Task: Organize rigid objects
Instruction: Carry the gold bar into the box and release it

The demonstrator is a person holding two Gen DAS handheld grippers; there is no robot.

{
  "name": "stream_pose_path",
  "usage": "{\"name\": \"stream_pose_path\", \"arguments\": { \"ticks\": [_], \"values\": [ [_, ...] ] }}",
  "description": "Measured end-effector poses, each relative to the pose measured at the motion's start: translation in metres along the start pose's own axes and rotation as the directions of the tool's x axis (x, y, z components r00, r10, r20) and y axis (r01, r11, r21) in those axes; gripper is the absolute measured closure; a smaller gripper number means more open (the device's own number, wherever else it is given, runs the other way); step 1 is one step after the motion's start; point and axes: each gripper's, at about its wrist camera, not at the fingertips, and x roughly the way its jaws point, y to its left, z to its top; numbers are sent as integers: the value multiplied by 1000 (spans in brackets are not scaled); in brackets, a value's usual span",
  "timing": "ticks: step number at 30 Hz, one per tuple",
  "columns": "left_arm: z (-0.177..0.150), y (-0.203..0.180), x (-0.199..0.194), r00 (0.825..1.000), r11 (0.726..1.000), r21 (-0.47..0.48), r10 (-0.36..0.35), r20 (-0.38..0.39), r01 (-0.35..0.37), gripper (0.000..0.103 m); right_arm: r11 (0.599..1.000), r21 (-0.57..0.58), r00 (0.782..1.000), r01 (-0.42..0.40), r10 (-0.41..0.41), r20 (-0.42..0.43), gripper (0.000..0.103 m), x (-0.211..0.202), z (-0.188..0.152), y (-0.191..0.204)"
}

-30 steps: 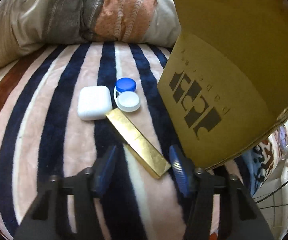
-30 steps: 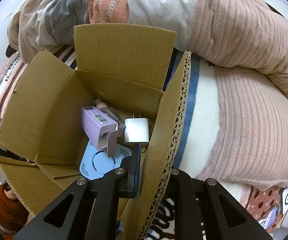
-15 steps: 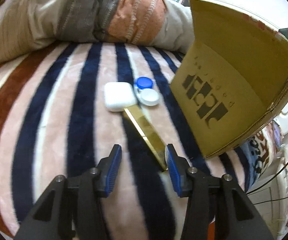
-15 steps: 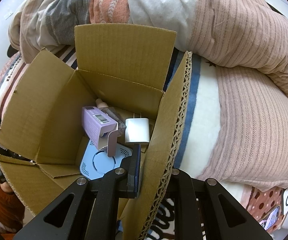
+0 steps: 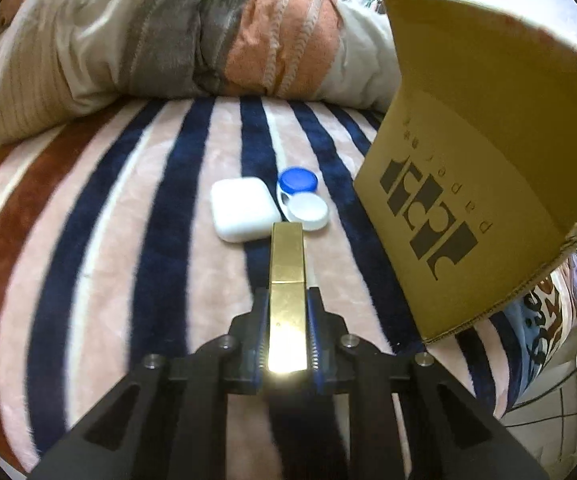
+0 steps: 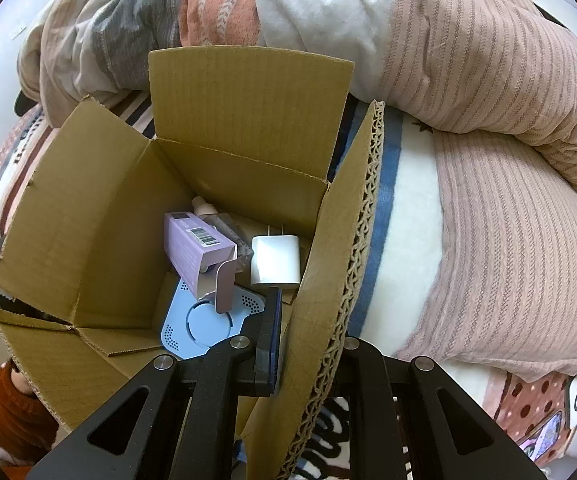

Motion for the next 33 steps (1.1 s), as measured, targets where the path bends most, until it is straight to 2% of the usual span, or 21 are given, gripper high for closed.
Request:
{"name": "stream_pose_path", "arguments": {
  "ticks": [6,13,16,20,23,25,29,33],
  "values": [
    [7,17,-41,997,999,35,34,67,-37,88,1000,-3,1000,1,-1,1,94,0,-1,-1],
    [59,14,-110,976,987,133,57,210,-87,88,1000,-6,1000,3,-3,1,94,0,-1,0],
    [88,-3,-136,965,981,183,21,261,-71,88,1000,-2,1000,0,0,2,94,-1,-1,0],
    [126,-43,-155,954,965,263,-102,281,25,88,1000,-3,1000,0,0,2,94,-1,-2,0],
    [139,-81,-160,945,940,323,-197,261,107,88,1000,-3,1000,-1,1,2,94,-1,-1,0],
    [143,-108,-153,944,921,362,-237,230,143,88,1000,-2,1000,-1,1,2,94,-1,-2,0],
    [143,-140,-122,957,903,386,-257,133,189,88,1000,-5,1000,-1,1,3,94,-1,-2,1],
    [142,-153,-85,966,905,353,-257,12,236,88,1000,-8,1000,-3,3,3,94,-1,-2,0]
  ]
}}
